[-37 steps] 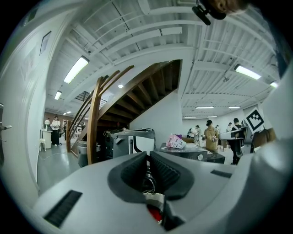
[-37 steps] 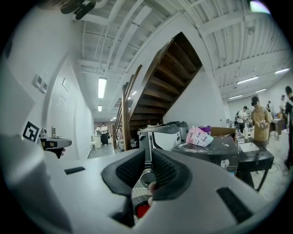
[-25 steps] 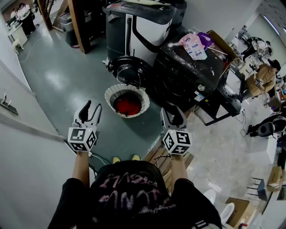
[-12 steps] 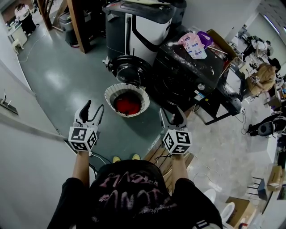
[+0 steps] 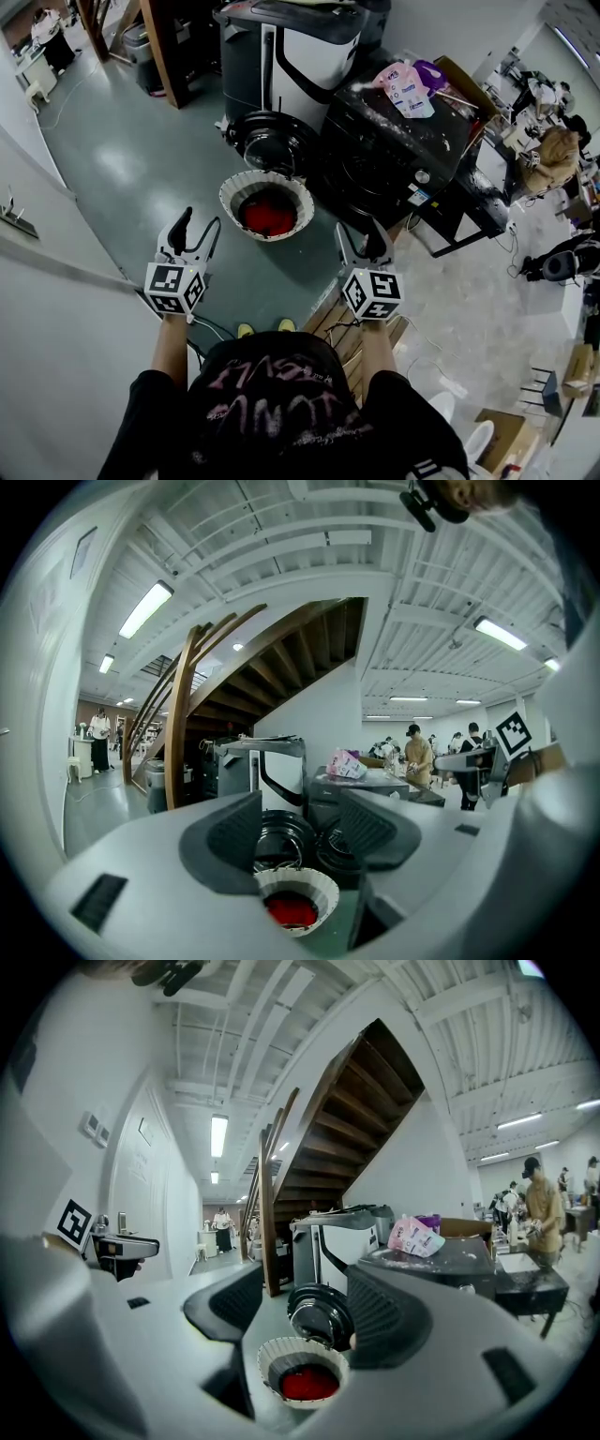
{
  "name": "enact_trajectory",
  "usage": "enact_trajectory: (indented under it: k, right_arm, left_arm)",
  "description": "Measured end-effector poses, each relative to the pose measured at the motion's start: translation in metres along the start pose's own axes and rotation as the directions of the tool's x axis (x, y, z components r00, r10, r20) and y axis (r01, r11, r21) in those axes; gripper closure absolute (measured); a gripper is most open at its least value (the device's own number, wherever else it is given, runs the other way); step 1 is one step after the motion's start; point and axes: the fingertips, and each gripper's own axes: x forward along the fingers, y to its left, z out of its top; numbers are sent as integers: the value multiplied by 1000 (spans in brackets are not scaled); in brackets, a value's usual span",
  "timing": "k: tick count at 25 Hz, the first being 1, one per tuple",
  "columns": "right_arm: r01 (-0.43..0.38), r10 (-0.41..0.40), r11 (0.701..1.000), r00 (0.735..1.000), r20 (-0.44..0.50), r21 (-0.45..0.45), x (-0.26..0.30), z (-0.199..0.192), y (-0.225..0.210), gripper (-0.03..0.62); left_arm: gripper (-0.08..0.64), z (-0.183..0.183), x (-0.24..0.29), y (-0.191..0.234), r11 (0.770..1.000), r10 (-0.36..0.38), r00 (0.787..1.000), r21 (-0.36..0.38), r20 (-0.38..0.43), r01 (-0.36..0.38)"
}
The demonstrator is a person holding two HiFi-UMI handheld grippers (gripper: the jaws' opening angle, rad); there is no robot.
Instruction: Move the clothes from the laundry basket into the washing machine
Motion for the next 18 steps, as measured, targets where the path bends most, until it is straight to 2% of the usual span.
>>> enact_trajectory:
  k: [18]
  right_arm:
    - [-6,6,1000,1000,-4,13,0,-9,-40,310]
  left_arm:
    - [299,-7,21,-33,999,18,999,32,-46,-17]
